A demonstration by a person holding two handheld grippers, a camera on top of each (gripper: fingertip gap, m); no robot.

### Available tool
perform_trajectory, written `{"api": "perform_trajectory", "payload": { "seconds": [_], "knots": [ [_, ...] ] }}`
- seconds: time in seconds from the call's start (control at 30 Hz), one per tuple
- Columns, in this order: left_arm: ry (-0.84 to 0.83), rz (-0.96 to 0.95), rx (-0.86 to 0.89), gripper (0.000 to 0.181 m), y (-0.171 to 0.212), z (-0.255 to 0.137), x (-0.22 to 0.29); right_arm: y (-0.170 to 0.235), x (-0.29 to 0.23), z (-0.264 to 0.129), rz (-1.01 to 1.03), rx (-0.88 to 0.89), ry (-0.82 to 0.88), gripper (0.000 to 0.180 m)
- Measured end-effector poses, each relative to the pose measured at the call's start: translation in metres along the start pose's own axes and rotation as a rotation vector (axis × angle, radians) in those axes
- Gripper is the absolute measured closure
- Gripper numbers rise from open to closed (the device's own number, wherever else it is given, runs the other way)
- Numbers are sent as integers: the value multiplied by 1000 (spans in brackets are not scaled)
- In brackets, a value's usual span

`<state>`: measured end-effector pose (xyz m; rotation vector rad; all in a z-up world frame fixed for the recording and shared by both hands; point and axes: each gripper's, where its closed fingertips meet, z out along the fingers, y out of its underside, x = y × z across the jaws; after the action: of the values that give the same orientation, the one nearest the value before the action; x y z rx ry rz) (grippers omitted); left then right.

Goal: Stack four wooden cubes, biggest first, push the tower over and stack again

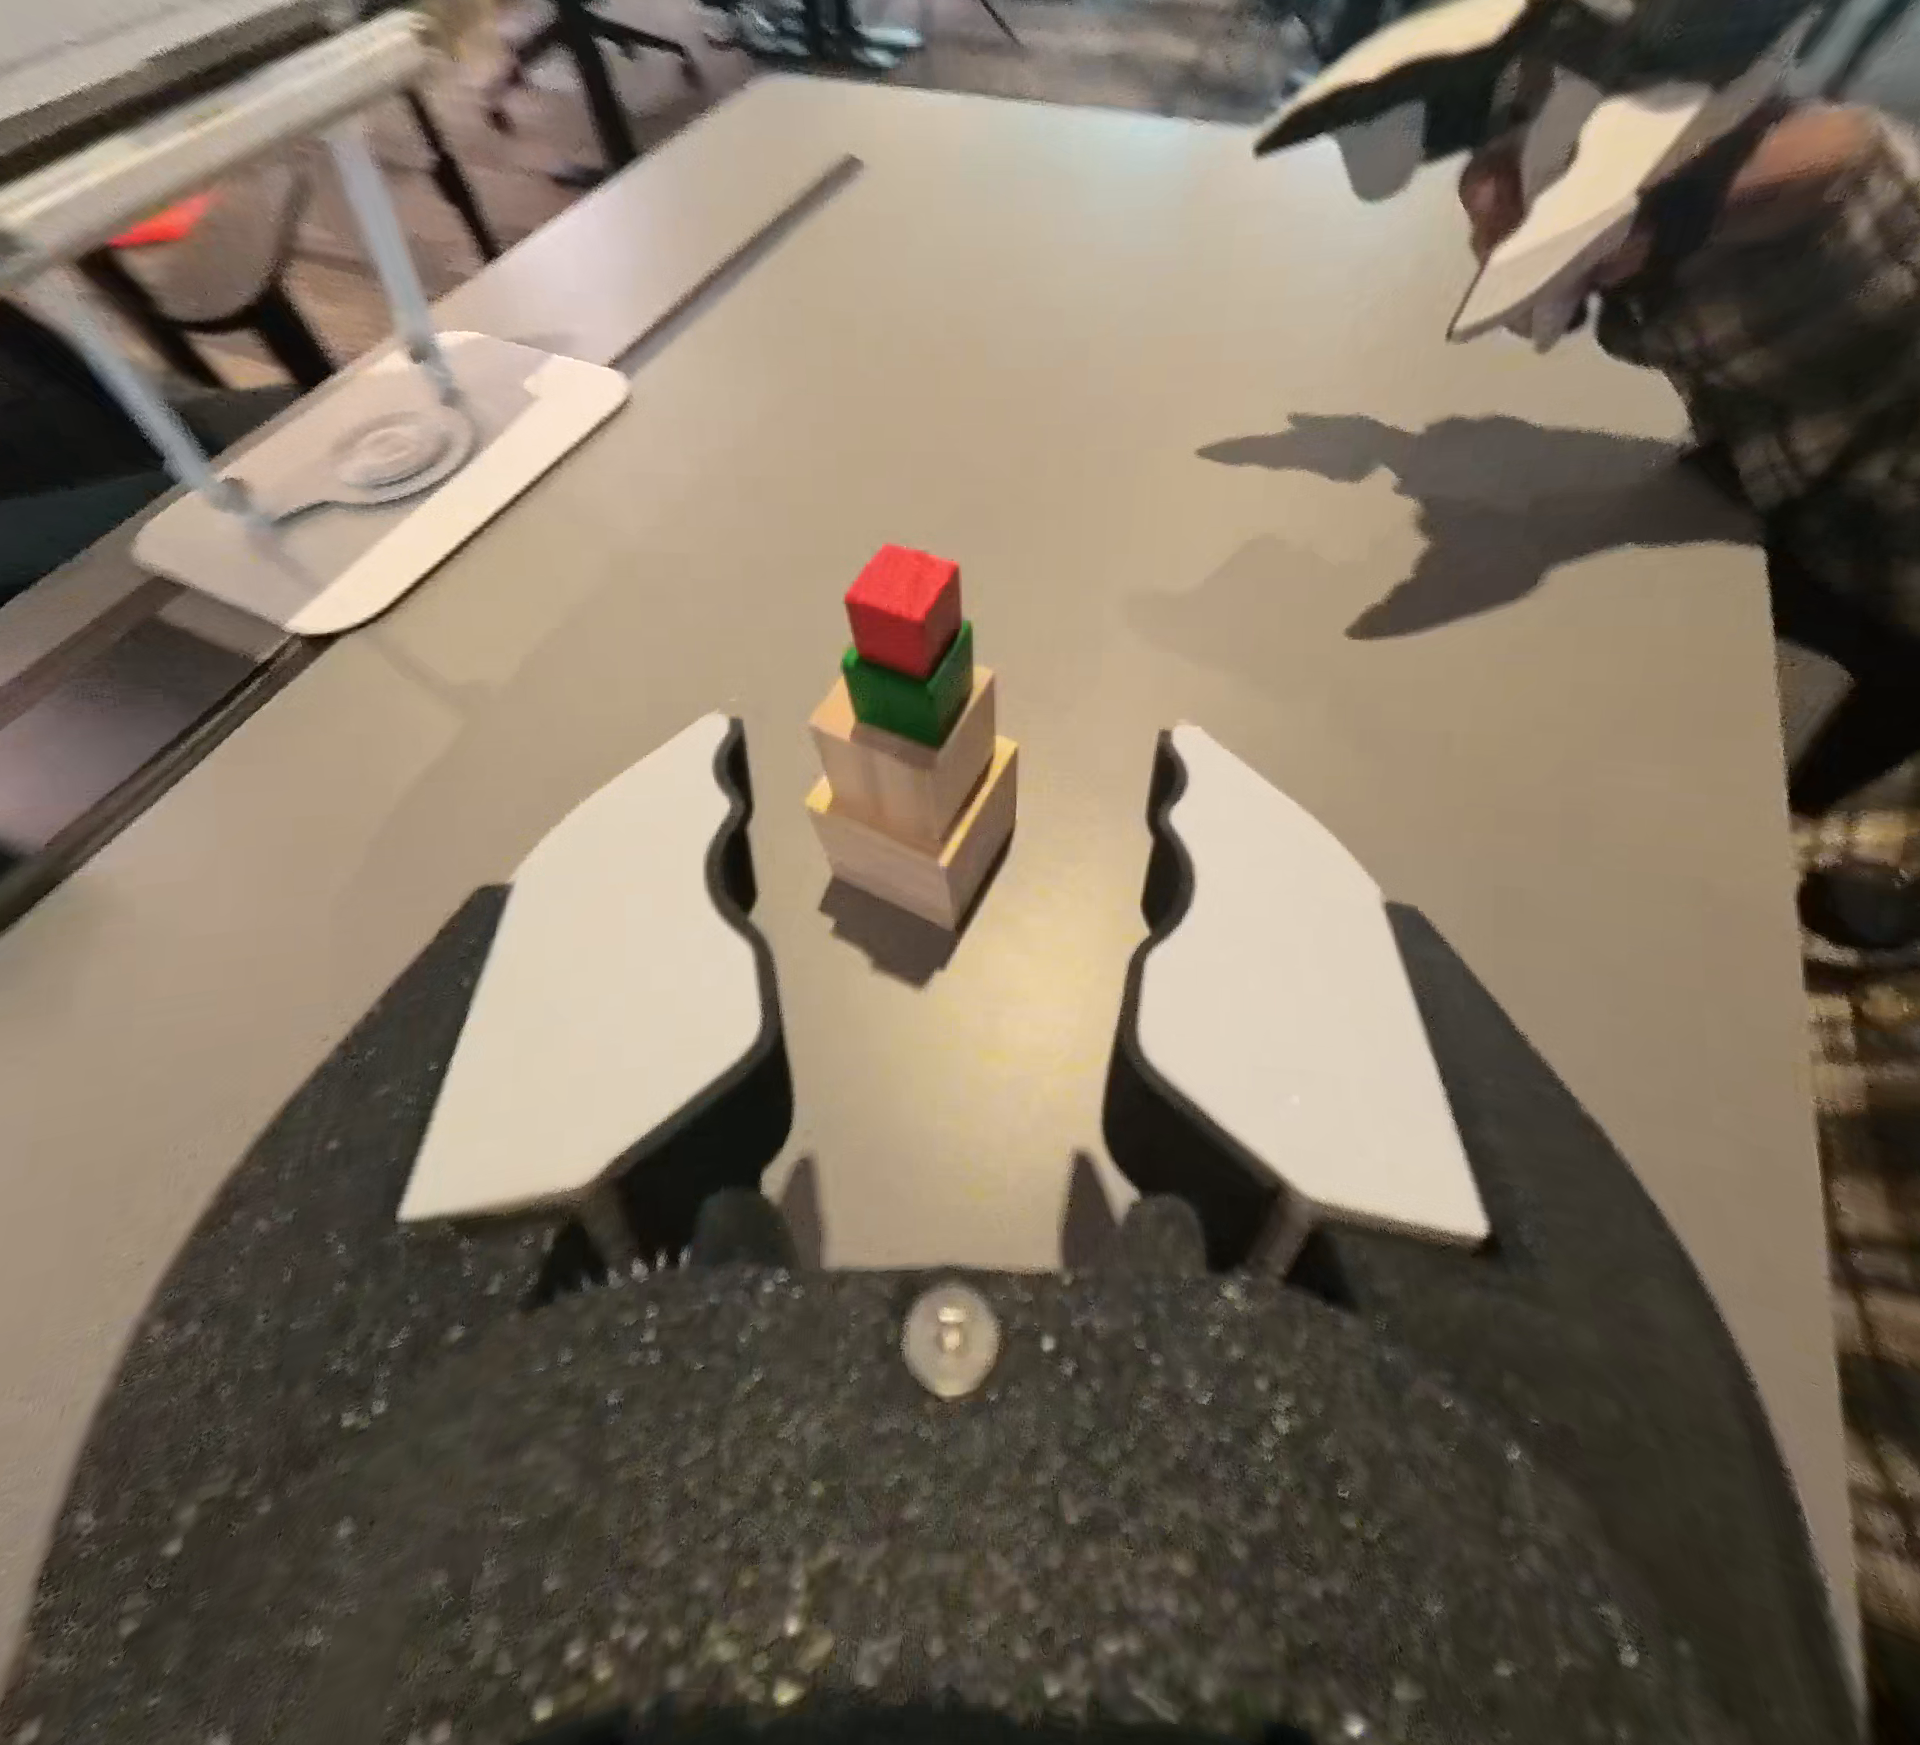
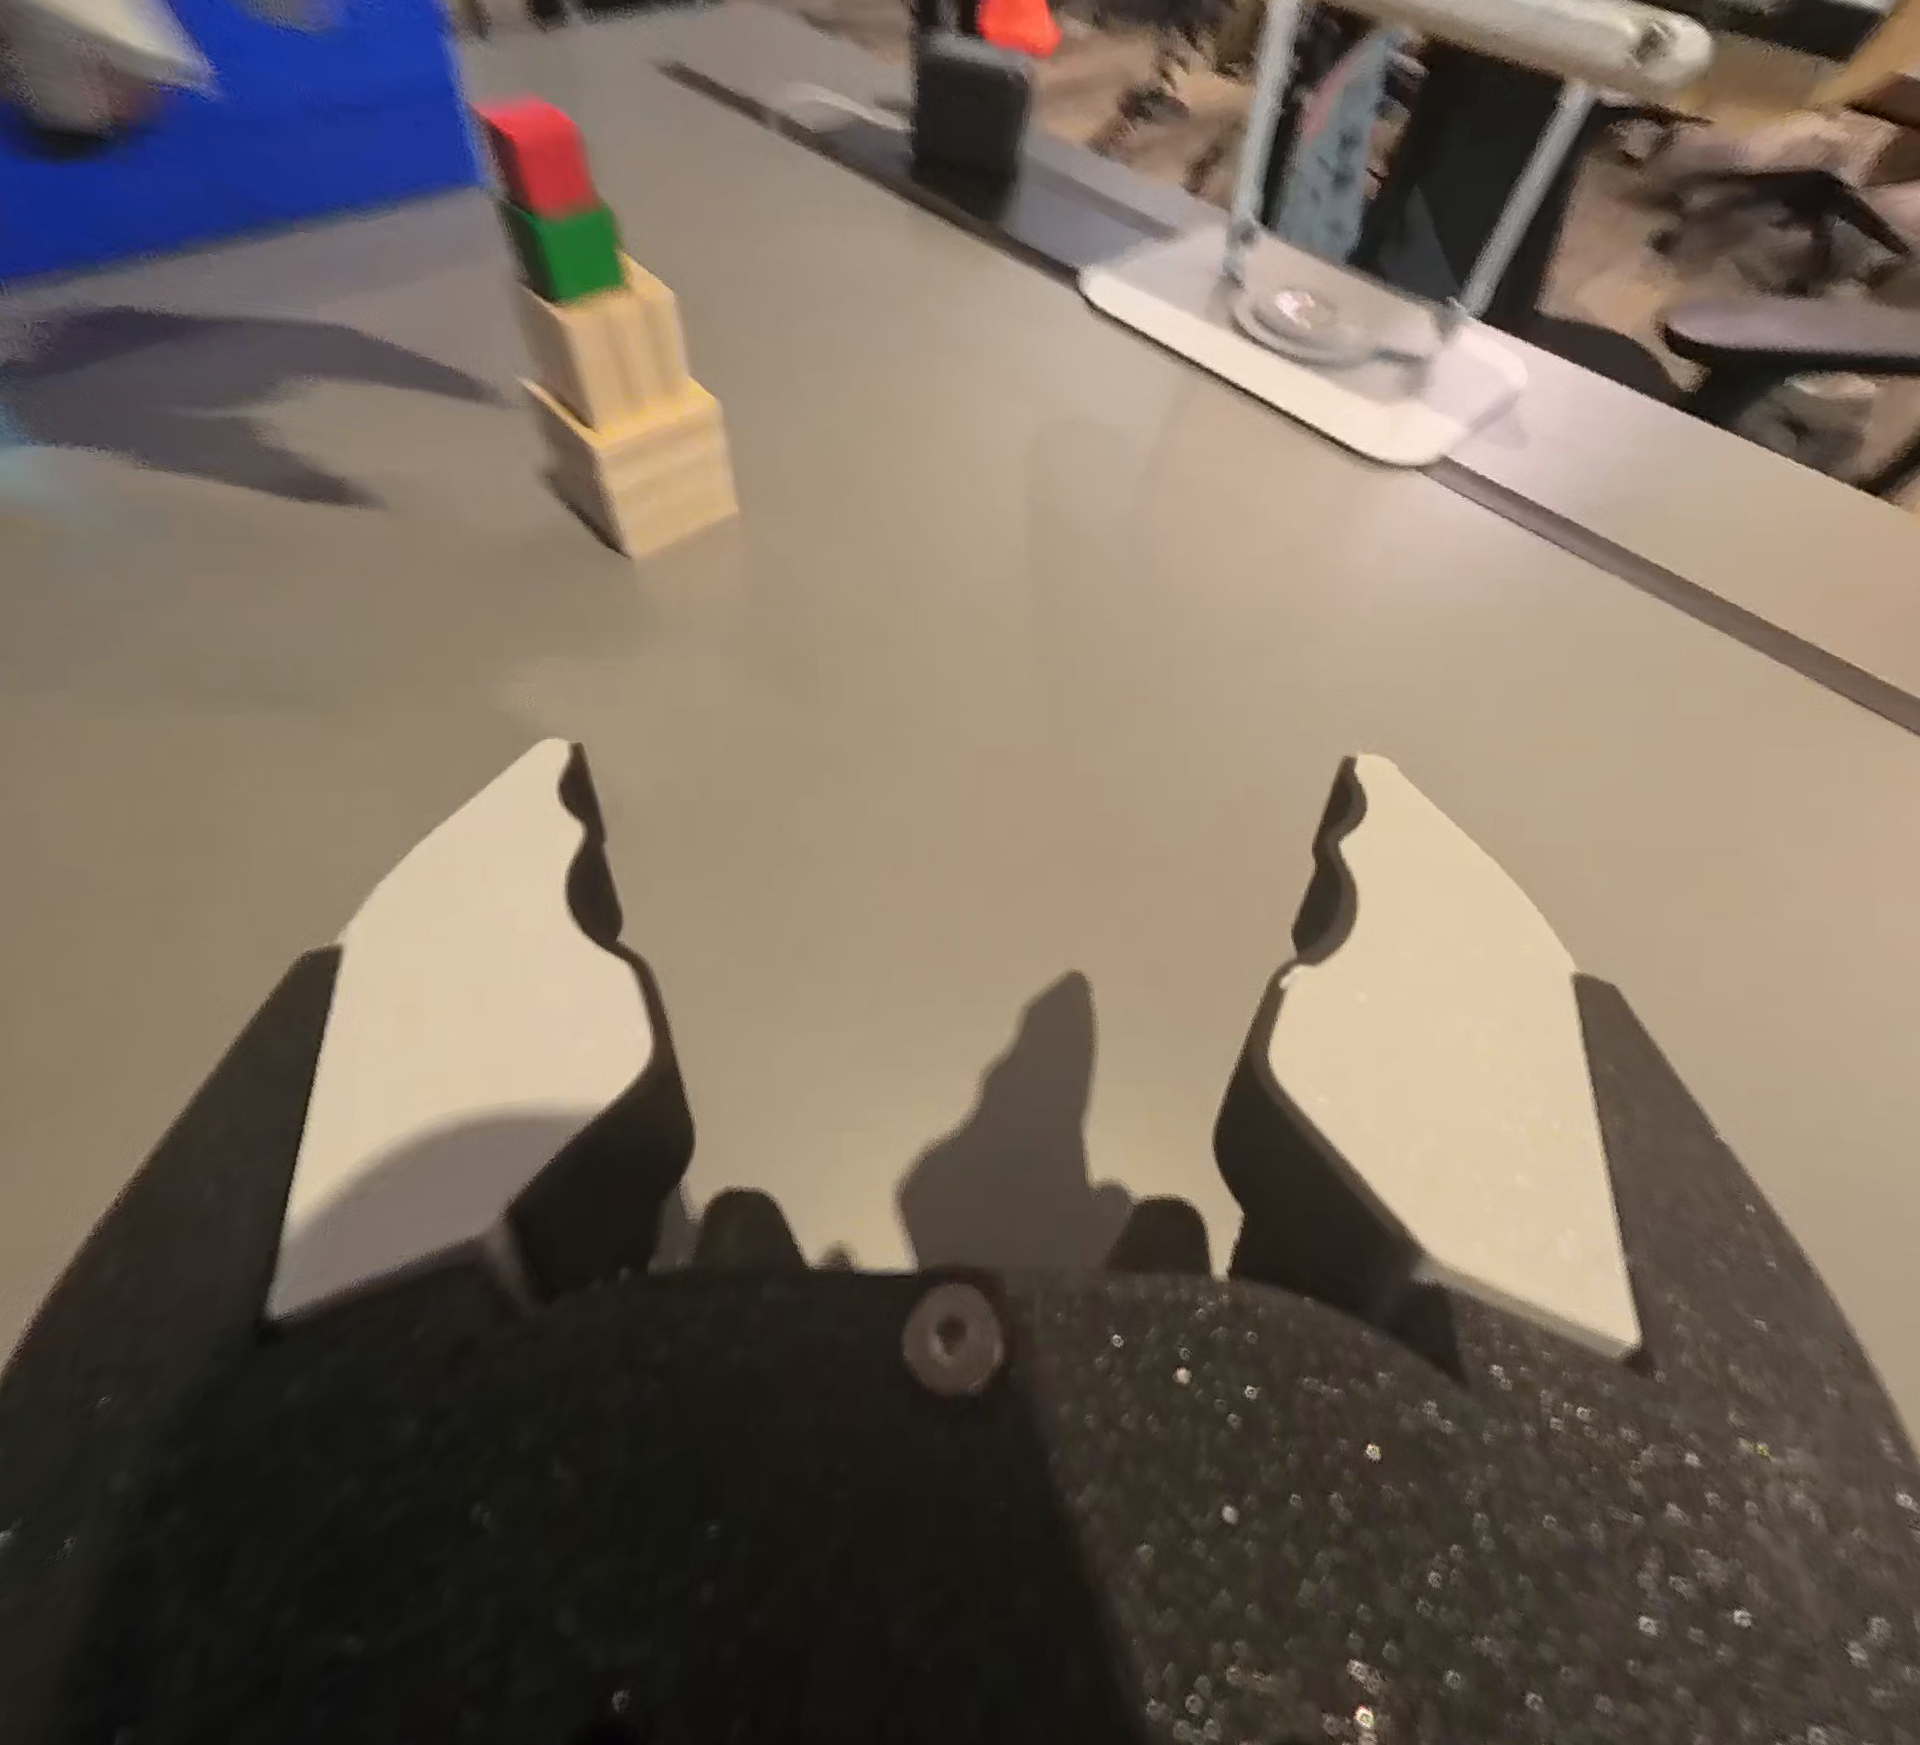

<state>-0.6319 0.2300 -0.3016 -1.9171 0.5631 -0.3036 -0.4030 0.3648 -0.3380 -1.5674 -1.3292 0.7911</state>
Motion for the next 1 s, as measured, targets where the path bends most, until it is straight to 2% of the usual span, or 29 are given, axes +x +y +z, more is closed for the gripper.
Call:
{"api": "perform_trajectory", "payload": {
  "seconds": [0.13, 0.23, 0.27, 0.3, 0.33, 0.37, 0.4, 0.63, 0.8, 1.0],
  "knots": [
    [-198, -110, 110, 106, 16, -30, 10, 7, 9, 5, 24, -40, 98, 61],
    [-350, -157, 92, 102, 29, -53, 8, 17, 6, 12, 84, -123, 111, 72],
    [-397, -158, 78, 101, 33, -59, 6, 21, 2, 13, 95, -171, 89, 85],
    [-432, -159, 70, 101, 35, -65, 5, 22, -7, 15, 108, -215, 31, 115],
    [-457, -159, 70, 100, 37, -70, 5, 21, -18, 17, 140, -247, -47, 155],
    [-470, -158, 77, 99, 37, -74, 6, 18, -27, 18, 192, -270, -106, 174],
    [-480, -159, 89, 99, 35, -77, 7, 14, -30, 21, 258, -292, -124, 180],
    [-560, -166, 126, 101, 39, -113, 5, 6, -34, 39, 532, -554, -59, 180],
    [-610, -203, 174, 103, 39, -145, -4, -2, -34, 55, 581, -660, -7, 180],
    [-596, -204, 175, 105, 45, -147, 1, -7, -52, 87, 609, -708, 9, 180]
  ]
}}
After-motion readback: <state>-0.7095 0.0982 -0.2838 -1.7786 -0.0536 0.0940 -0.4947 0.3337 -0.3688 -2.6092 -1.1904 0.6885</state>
